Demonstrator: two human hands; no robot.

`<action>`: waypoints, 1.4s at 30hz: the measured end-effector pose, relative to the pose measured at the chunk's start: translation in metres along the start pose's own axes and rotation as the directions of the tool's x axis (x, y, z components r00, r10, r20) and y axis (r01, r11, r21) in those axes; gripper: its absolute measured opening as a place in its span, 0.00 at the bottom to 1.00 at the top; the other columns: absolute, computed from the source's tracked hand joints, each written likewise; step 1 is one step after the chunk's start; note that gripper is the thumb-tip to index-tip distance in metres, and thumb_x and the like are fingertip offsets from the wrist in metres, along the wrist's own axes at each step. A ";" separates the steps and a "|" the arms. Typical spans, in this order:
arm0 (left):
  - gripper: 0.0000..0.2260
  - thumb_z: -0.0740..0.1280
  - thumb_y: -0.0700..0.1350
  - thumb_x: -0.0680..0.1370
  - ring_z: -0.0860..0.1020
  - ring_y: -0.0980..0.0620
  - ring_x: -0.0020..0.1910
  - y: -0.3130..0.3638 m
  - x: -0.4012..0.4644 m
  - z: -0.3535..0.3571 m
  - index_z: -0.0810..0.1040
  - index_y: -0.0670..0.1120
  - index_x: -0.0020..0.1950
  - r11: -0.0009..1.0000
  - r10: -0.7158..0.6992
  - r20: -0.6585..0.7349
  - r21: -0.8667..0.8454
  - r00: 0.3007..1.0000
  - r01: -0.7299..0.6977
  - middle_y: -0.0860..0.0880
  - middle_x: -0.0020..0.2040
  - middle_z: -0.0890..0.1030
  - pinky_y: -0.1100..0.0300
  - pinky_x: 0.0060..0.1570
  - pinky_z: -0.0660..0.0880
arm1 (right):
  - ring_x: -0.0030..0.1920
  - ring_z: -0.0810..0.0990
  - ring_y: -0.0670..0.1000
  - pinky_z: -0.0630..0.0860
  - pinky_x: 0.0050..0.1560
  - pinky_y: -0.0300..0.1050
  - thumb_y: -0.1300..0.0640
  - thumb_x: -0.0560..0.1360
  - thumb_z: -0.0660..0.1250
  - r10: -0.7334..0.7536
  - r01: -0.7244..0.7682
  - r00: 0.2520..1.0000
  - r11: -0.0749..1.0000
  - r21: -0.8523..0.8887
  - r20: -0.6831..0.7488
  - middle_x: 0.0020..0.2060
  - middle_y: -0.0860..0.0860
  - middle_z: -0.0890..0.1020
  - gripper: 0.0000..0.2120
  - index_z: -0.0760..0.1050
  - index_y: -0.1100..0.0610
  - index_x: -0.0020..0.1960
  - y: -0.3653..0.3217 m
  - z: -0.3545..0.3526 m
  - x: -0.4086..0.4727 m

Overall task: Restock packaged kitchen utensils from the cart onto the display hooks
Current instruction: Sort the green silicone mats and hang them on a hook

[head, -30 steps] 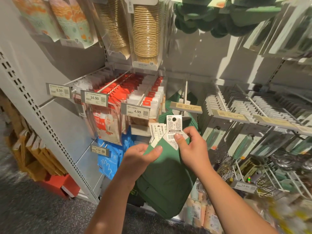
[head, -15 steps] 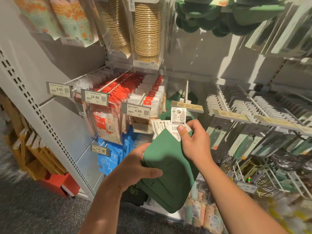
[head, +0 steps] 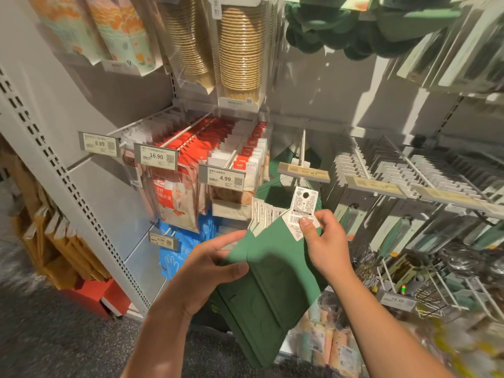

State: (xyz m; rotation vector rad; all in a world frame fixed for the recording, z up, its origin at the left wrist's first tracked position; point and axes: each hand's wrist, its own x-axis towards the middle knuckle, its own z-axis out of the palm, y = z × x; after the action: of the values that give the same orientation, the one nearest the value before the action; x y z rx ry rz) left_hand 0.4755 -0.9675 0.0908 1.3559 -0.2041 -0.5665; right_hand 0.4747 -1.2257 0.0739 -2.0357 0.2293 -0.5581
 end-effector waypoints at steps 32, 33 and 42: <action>0.26 0.75 0.34 0.65 0.87 0.40 0.50 0.020 -0.013 -0.010 0.83 0.43 0.63 0.980 0.001 -0.326 -0.186 0.946 -0.065 0.38 0.54 0.86 0.46 0.53 0.83 | 0.52 0.77 0.61 0.71 0.49 0.49 0.53 0.81 0.66 0.395 -0.399 0.914 0.832 -0.385 -0.094 0.53 0.57 0.80 0.12 0.69 0.52 0.62 -0.011 0.008 0.096; 0.26 0.75 0.32 0.64 0.87 0.41 0.49 0.020 -0.012 -0.010 0.84 0.43 0.62 0.978 0.005 -0.312 -0.198 0.950 -0.071 0.38 0.54 0.86 0.47 0.53 0.83 | 0.50 0.76 0.61 0.71 0.49 0.49 0.53 0.81 0.67 0.393 -0.404 0.914 0.849 -0.341 -0.104 0.54 0.57 0.80 0.13 0.68 0.52 0.62 -0.012 0.009 0.094; 0.23 0.70 0.38 0.69 0.82 0.34 0.59 0.015 0.001 0.003 0.83 0.43 0.65 0.968 -0.004 -0.219 -0.247 0.976 -0.051 0.36 0.60 0.84 0.39 0.63 0.78 | 0.46 0.77 0.45 0.73 0.50 0.45 0.50 0.81 0.69 0.097 -0.096 0.995 0.994 0.046 -0.023 0.48 0.46 0.79 0.08 0.76 0.53 0.55 -0.023 0.024 0.021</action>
State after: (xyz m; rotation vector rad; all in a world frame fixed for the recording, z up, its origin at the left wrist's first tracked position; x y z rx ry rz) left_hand 0.4792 -0.9687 0.1056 1.1555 0.0308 -0.4046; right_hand 0.5035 -1.2033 0.0897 -1.9642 0.3264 -0.5244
